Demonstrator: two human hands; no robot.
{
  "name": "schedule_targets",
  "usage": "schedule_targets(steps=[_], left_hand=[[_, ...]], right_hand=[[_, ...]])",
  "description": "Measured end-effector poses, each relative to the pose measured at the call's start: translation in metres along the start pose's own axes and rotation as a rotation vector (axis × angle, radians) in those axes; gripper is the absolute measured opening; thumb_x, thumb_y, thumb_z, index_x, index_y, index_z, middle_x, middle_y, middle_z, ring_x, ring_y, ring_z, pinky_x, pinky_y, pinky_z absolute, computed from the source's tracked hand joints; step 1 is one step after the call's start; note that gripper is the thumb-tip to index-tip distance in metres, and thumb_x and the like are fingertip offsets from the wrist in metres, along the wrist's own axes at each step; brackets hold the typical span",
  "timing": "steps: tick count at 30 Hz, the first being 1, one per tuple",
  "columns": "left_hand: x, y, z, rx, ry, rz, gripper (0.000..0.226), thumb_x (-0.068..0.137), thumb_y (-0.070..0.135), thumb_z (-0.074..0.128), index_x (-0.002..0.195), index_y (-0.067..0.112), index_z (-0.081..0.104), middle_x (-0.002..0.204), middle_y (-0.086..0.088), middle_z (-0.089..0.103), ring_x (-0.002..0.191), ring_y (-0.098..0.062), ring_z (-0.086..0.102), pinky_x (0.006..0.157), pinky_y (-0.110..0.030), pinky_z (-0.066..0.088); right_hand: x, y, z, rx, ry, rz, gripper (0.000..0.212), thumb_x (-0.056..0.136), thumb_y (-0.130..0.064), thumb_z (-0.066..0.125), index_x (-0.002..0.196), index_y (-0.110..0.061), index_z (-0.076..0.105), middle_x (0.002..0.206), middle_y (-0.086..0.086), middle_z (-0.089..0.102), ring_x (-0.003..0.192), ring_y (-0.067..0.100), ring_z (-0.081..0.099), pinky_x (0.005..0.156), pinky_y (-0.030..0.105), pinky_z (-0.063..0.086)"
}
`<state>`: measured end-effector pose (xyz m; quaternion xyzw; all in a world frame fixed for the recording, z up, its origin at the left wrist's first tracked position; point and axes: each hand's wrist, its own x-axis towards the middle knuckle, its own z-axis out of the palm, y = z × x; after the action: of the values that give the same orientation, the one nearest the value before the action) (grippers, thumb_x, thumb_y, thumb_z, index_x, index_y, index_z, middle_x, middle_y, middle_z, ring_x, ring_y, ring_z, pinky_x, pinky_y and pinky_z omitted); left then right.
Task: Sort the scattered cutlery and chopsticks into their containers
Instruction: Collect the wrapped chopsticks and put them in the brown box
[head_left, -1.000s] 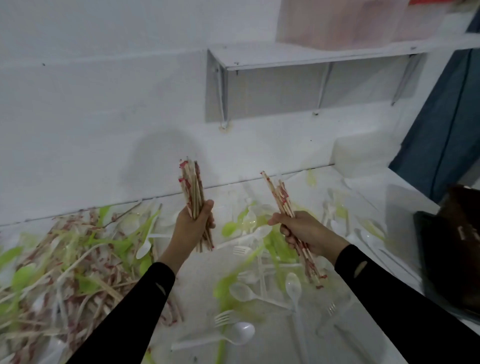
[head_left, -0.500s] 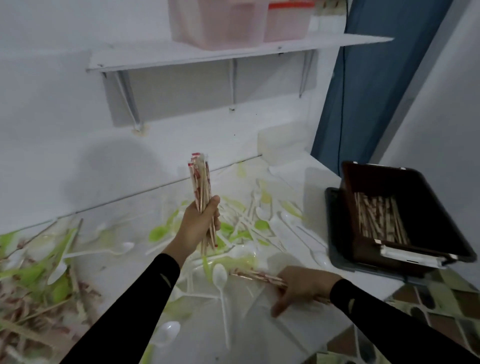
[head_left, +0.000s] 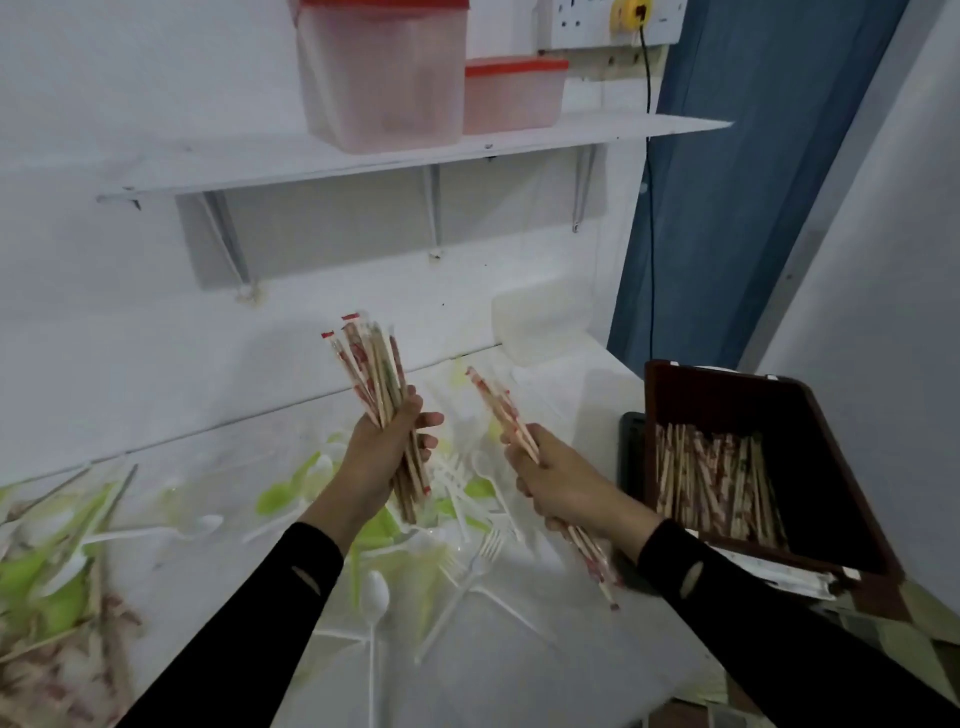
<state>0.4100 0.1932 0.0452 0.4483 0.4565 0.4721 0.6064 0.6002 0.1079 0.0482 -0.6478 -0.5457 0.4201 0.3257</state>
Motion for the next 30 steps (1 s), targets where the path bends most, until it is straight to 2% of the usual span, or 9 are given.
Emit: schedule_targets(steps=[4, 9, 11, 14, 19, 23, 26, 28, 30], left_hand=[[-0.009, 0.007, 0.061, -0.099, -0.167, -0.046, 0.015, 0.100, 0.013, 0.054, 0.115, 0.014, 0.056, 0.077, -0.005, 0.070, 0.056, -0.016, 0.060, 0.051, -0.025, 0.051], [-0.020, 0.004, 0.158, -0.110, -0.374, -0.114, 0.028, 0.099, 0.008, 0.050, 0.126, 0.013, 0.054, 0.089, -0.004, 0.067, 0.061, -0.014, 0.060, 0.056, -0.028, 0.053], [-0.022, 0.002, 0.190, -0.104, -0.447, -0.086, 0.028, 0.100, 0.008, 0.051, 0.126, 0.016, 0.054, 0.092, -0.002, 0.069, 0.068, -0.014, 0.065, 0.066, -0.030, 0.058], [-0.020, -0.005, 0.230, -0.061, -0.522, 0.001, 0.029, 0.101, 0.008, 0.050, 0.128, 0.017, 0.050, 0.098, -0.003, 0.069, 0.077, -0.012, 0.068, 0.079, -0.030, 0.059], [-0.009, -0.036, 0.286, -0.023, -0.506, -0.011, 0.027, 0.099, 0.006, 0.054, 0.123, 0.016, 0.048, 0.104, -0.008, 0.069, 0.085, -0.014, 0.071, 0.082, -0.034, 0.058], [-0.003, -0.078, 0.307, 0.232, -0.479, -0.041, 0.039, 0.092, 0.015, 0.066, 0.128, 0.016, 0.053, 0.112, -0.009, 0.068, 0.101, -0.022, 0.068, 0.094, -0.040, 0.053], [-0.001, -0.103, 0.302, 0.709, -0.626, -0.112, 0.034, 0.094, 0.024, 0.058, 0.126, 0.014, 0.059, 0.114, -0.006, 0.065, 0.107, -0.022, 0.062, 0.098, -0.036, 0.050], [-0.004, -0.108, 0.300, 0.948, -0.777, -0.183, 0.038, 0.091, 0.023, 0.053, 0.127, 0.011, 0.062, 0.121, -0.011, 0.064, 0.111, -0.026, 0.059, 0.102, -0.039, 0.048], [-0.005, -0.108, 0.304, 1.002, -0.842, -0.189, 0.034, 0.095, 0.018, 0.051, 0.128, 0.012, 0.060, 0.119, -0.006, 0.063, 0.100, -0.020, 0.059, 0.086, -0.029, 0.052]], right_hand=[[-0.001, -0.007, -0.055, 0.358, 0.061, 0.020, 0.023, 0.103, -0.039, 0.045, 0.117, -0.022, 0.051, 0.068, 0.001, 0.048, 0.043, 0.010, 0.036, 0.039, 0.020, 0.033], [-0.019, 0.019, -0.122, 0.533, 0.212, 0.039, 0.023, 0.102, -0.032, 0.050, 0.119, -0.016, 0.052, 0.064, 0.001, 0.046, 0.045, 0.010, 0.035, 0.041, 0.024, 0.031], [-0.024, 0.037, -0.140, 0.621, 0.311, 0.057, 0.023, 0.103, -0.029, 0.048, 0.119, -0.013, 0.053, 0.062, 0.001, 0.047, 0.045, 0.011, 0.037, 0.042, 0.024, 0.031], [-0.026, 0.063, -0.164, 0.643, 0.496, 0.050, 0.025, 0.104, -0.030, 0.046, 0.116, -0.009, 0.053, 0.060, 0.000, 0.050, 0.043, 0.011, 0.041, 0.039, 0.024, 0.036], [-0.024, 0.089, -0.192, 0.491, 0.782, 0.028, 0.031, 0.105, -0.036, 0.039, 0.099, -0.008, 0.052, 0.064, 0.007, 0.057, 0.046, 0.013, 0.052, 0.039, 0.019, 0.043], [-0.011, 0.145, -0.186, 0.263, 0.681, 0.177, 0.051, 0.098, -0.052, 0.041, 0.103, -0.004, 0.058, 0.089, 0.011, 0.068, 0.083, 0.030, 0.066, 0.072, 0.036, 0.054], [-0.012, 0.155, -0.175, 0.144, 0.503, 0.297, 0.050, 0.097, -0.037, 0.047, 0.131, -0.001, 0.051, 0.124, 0.017, 0.063, 0.114, 0.031, 0.061, 0.101, 0.041, 0.048], [-0.020, 0.142, -0.172, 0.084, 0.474, 0.308, 0.049, 0.098, -0.024, 0.050, 0.138, 0.002, 0.040, 0.133, 0.017, 0.055, 0.126, 0.032, 0.052, 0.107, 0.036, 0.041], [-0.020, 0.141, -0.175, 0.041, 0.464, 0.387, 0.051, 0.097, -0.017, 0.051, 0.139, 0.003, 0.032, 0.135, 0.022, 0.052, 0.126, 0.035, 0.051, 0.102, 0.034, 0.041]])
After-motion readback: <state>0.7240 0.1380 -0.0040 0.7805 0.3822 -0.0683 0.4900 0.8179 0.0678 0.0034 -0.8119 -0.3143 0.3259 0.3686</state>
